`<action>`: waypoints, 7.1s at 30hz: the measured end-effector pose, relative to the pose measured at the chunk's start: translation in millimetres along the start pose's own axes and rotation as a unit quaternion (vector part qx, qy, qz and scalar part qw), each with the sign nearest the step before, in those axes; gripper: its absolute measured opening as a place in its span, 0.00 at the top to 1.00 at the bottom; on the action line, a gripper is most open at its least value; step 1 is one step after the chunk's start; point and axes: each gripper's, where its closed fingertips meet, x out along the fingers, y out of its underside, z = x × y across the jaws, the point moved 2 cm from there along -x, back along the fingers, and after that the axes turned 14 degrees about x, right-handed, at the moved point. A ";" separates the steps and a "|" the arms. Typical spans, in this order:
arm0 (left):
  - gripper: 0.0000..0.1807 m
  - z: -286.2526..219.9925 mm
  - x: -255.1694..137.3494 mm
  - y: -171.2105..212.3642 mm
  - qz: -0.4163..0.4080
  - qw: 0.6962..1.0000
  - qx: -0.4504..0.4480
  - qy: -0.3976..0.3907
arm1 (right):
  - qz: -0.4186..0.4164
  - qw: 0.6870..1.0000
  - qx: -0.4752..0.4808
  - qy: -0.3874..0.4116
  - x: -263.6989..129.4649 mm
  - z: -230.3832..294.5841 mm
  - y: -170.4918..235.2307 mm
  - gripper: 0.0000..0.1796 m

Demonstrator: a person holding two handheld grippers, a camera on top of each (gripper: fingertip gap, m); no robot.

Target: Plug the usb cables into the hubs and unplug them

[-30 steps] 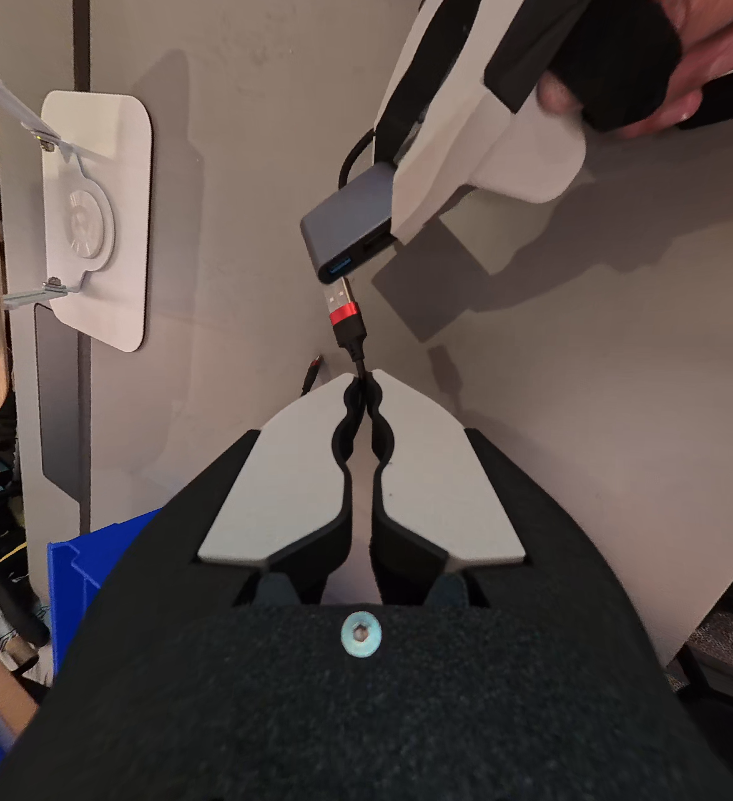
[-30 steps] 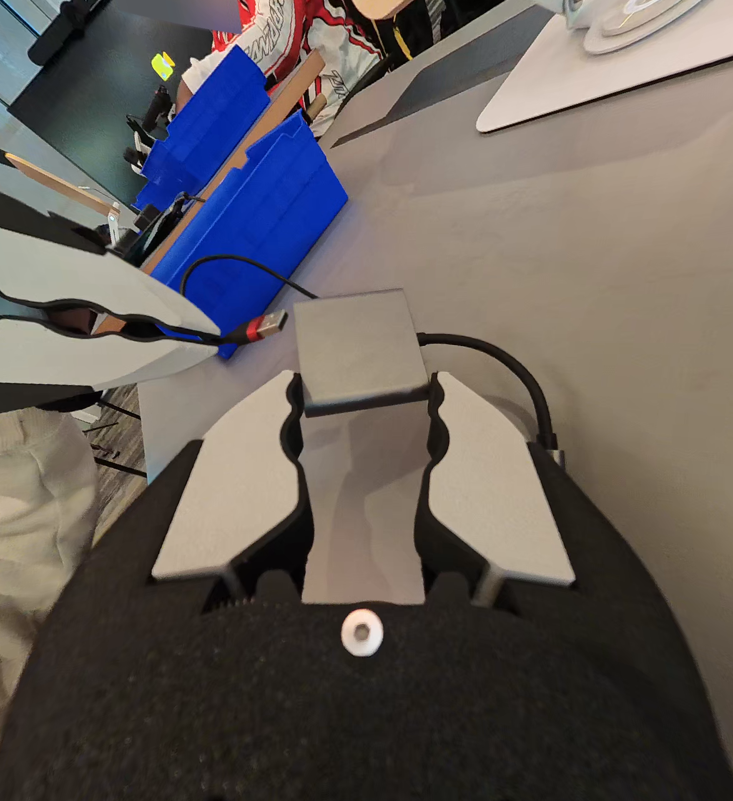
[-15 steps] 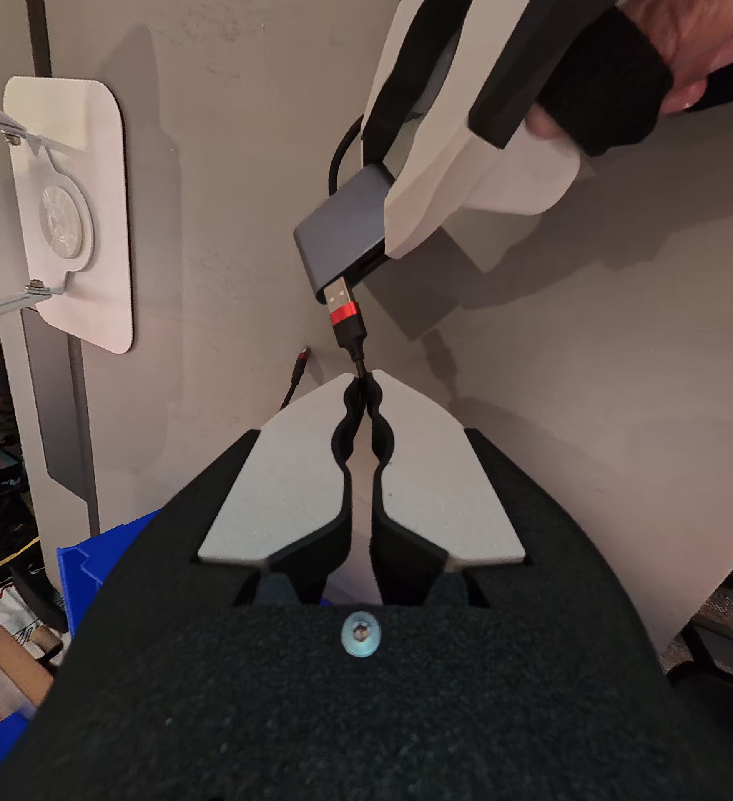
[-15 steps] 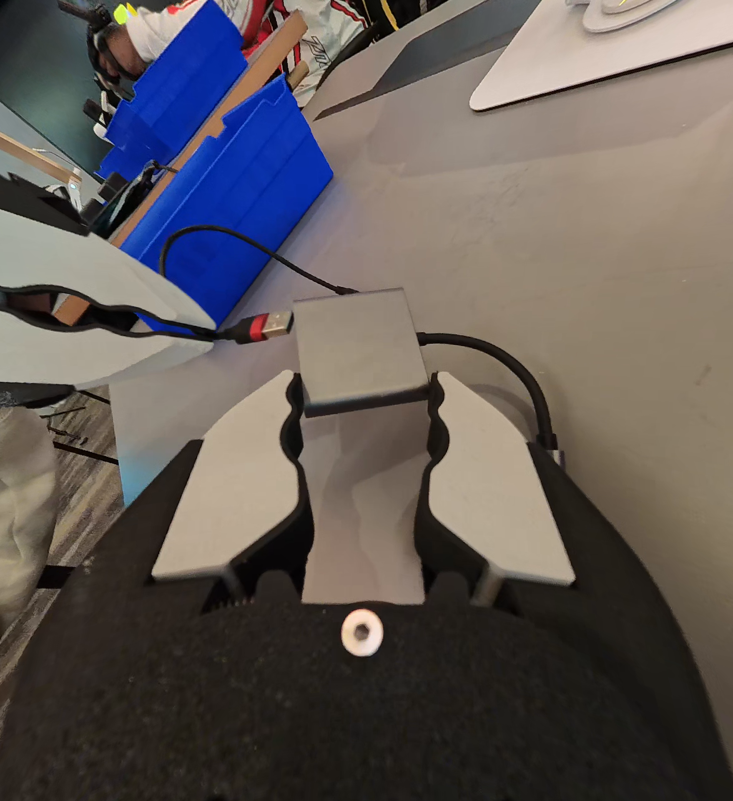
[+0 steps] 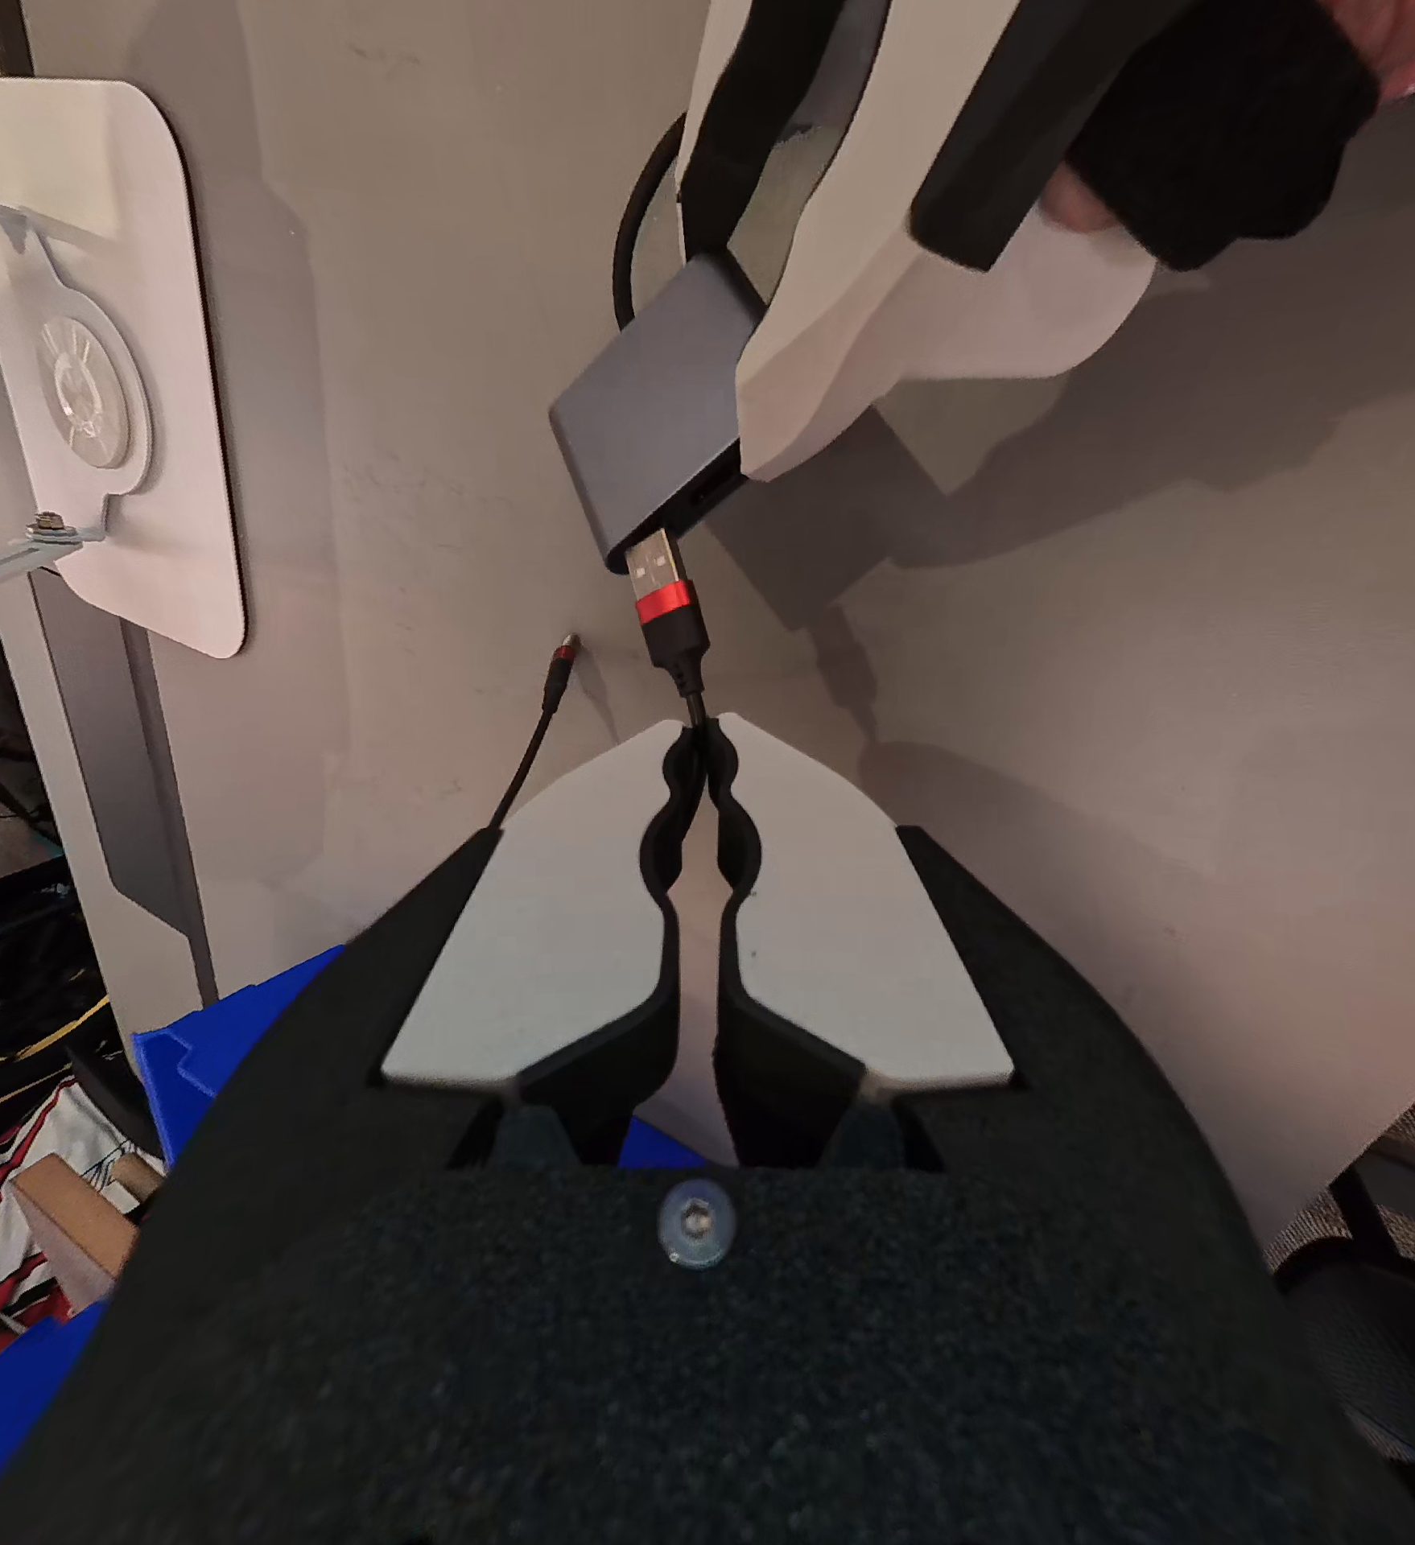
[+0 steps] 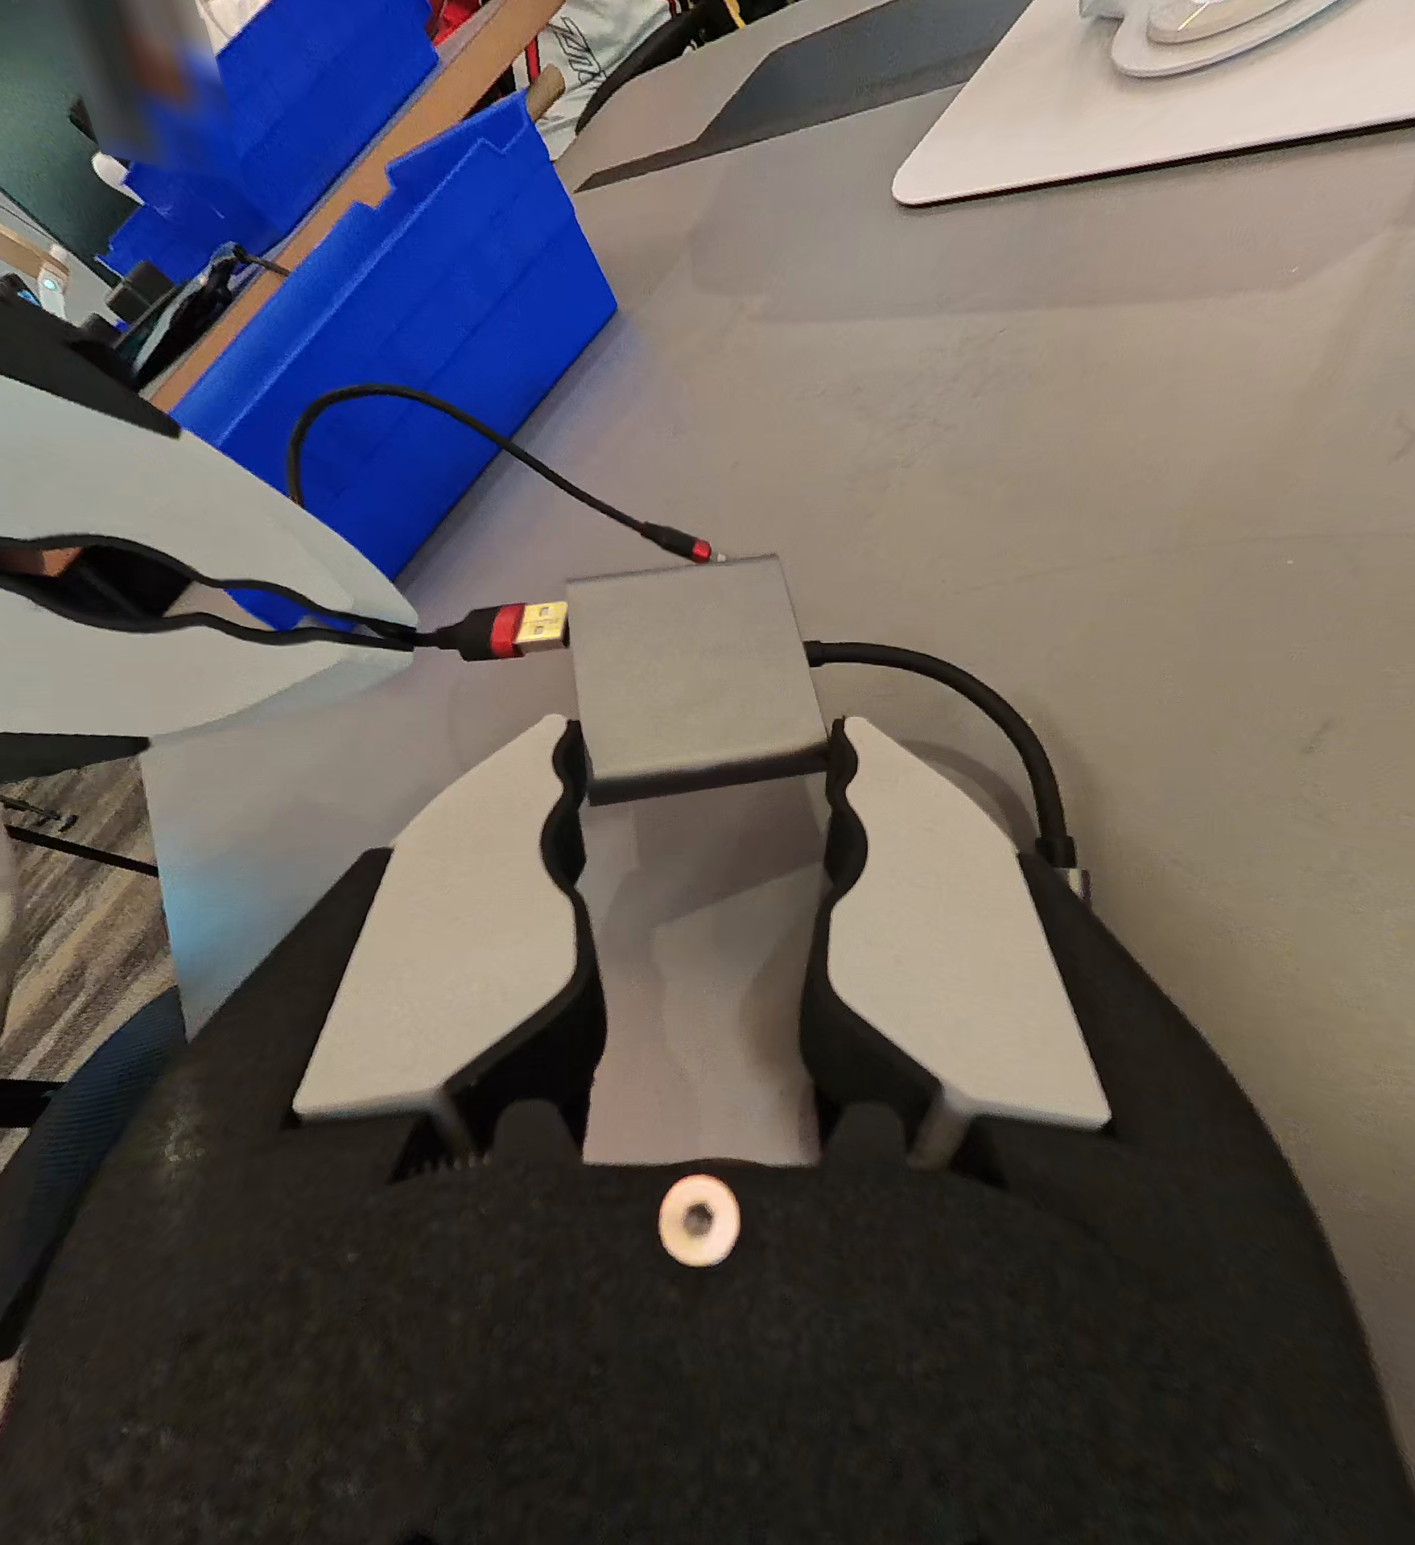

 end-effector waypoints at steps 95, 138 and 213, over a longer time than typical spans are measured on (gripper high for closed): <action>0.99 20.4 -9.1 -31.0 -0.219 0.965 -0.088 -0.118 | -0.017 0.987 0.112 -0.115 -13.3 2.2 -7.9 0.70; 0.99 27.1 -13.4 -23.8 -0.210 0.968 -0.110 -0.076 | -0.077 0.932 -0.332 0.123 -10.1 12.8 -10.2 0.74; 0.82 -4.7 -34.0 -47.2 -0.286 0.889 -0.358 -0.021 | -0.083 0.895 -0.414 0.144 -26.5 14.5 -14.9 0.93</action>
